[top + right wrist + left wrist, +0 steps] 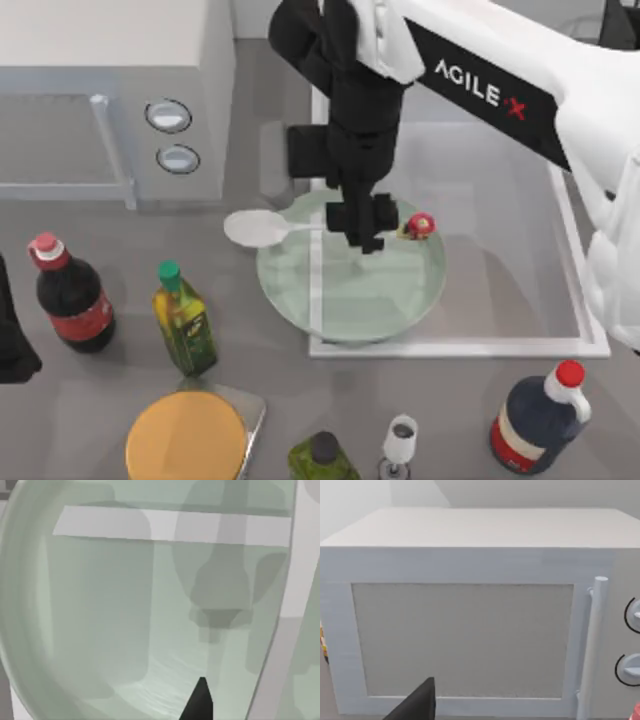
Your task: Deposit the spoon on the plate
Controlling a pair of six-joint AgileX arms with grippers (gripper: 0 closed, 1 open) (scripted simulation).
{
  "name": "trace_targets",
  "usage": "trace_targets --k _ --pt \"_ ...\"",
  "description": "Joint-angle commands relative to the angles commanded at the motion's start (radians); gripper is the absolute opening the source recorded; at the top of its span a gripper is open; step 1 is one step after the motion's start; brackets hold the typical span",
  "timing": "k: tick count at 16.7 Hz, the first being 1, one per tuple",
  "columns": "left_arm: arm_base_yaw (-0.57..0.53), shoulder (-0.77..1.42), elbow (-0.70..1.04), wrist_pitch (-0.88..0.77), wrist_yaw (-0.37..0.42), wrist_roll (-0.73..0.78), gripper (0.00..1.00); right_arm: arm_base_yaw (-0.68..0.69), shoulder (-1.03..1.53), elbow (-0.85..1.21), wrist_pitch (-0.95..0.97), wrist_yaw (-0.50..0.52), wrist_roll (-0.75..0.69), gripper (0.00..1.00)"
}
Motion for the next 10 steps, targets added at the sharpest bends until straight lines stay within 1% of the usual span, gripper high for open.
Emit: trace_targets --k 5,10 --pt "0.0 0.0 0.0 0.0 0.0 0.0 1.0 -0.005 0.004 -0.014 -0.022 -0.002 0.002 0.0" --pt "0.0 0.0 0.0 0.0 0.0 0.0 1.0 -0.008 0.013 -0.053 -0.048 -0.029 0.001 0.0"
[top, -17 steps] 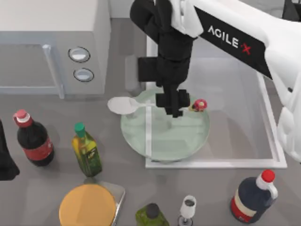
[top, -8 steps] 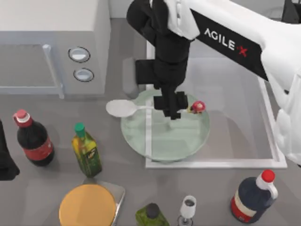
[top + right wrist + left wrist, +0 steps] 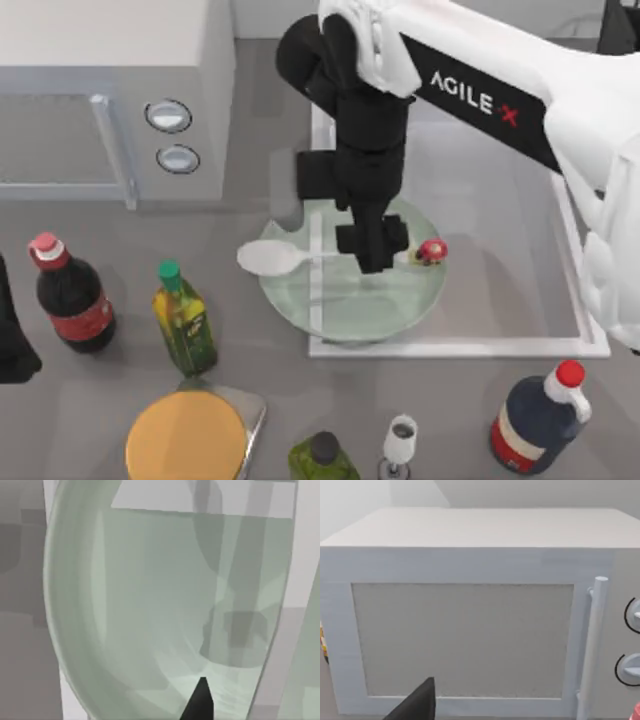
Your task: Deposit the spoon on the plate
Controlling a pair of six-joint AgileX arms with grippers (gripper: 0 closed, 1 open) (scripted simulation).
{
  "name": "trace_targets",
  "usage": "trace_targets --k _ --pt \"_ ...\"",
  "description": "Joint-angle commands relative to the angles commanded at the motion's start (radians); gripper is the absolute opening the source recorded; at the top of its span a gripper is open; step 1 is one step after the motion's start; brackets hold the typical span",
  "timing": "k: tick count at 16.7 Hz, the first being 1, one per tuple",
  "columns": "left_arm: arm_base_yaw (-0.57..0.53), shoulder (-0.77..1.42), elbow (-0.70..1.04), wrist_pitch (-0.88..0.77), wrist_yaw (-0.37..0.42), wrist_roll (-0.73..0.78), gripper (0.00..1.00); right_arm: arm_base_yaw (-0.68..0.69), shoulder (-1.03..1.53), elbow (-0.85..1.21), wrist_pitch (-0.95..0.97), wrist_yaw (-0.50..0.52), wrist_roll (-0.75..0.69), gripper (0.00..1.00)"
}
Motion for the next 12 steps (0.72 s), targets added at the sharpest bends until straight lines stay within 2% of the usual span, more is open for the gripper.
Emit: trace_targets --k 6,12 --pt "0.0 0.0 0.0 0.0 0.0 0.0 1.0 0.003 -0.007 -0.052 0.03 -0.036 -0.007 0.0" --pt "0.0 0.0 0.0 0.0 0.0 0.0 1.0 0.01 -0.033 -0.086 0.15 -0.008 -0.005 0.0"
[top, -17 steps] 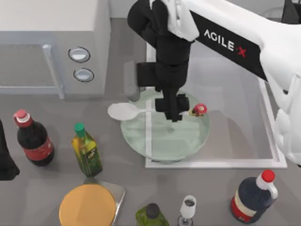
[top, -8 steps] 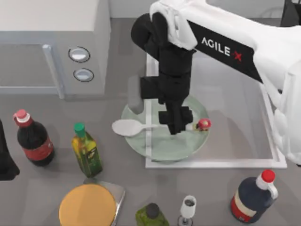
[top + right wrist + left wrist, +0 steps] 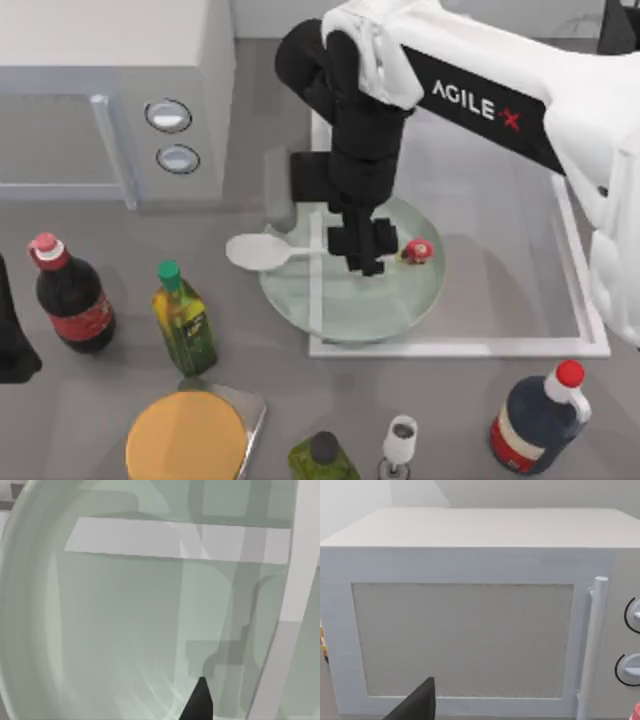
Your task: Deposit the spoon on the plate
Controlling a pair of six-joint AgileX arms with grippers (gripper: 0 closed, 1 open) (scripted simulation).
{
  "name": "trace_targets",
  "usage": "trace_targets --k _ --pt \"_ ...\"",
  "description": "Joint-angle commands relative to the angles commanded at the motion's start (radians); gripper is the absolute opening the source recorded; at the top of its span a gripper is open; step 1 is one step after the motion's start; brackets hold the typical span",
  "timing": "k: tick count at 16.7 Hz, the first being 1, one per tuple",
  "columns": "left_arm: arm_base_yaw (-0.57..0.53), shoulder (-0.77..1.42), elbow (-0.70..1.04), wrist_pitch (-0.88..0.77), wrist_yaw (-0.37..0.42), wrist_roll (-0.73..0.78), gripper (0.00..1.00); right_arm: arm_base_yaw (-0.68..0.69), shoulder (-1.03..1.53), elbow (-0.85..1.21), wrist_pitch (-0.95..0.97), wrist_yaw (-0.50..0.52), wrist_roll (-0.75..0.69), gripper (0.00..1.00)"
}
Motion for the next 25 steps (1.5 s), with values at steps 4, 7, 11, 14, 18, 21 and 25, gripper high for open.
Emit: trace_targets --k 4,7,11,14,18,21,25 --pt "0.0 0.0 0.0 0.0 0.0 0.0 1.0 0.003 0.01 -0.028 0.071 0.033 0.003 0.0" --pt "0.0 0.0 0.0 0.0 0.0 0.0 1.0 0.003 0.02 -0.038 0.078 0.037 0.003 0.0" --pt "0.0 0.0 0.0 0.0 0.0 0.0 1.0 0.003 0.02 -0.038 0.078 0.037 0.003 0.08" --pt "0.0 0.0 0.0 0.0 0.0 0.0 1.0 0.003 0.02 -0.038 0.078 0.037 0.003 0.3" --pt "0.0 0.0 0.0 0.0 0.0 0.0 1.0 0.003 0.02 -0.038 0.078 0.037 0.003 0.6" --pt "0.0 0.0 0.0 0.0 0.0 0.0 1.0 0.003 0.02 -0.038 0.078 0.037 0.003 0.83" --pt "0.0 0.0 0.0 0.0 0.0 0.0 1.0 0.003 0.02 -0.038 0.078 0.037 0.003 1.0"
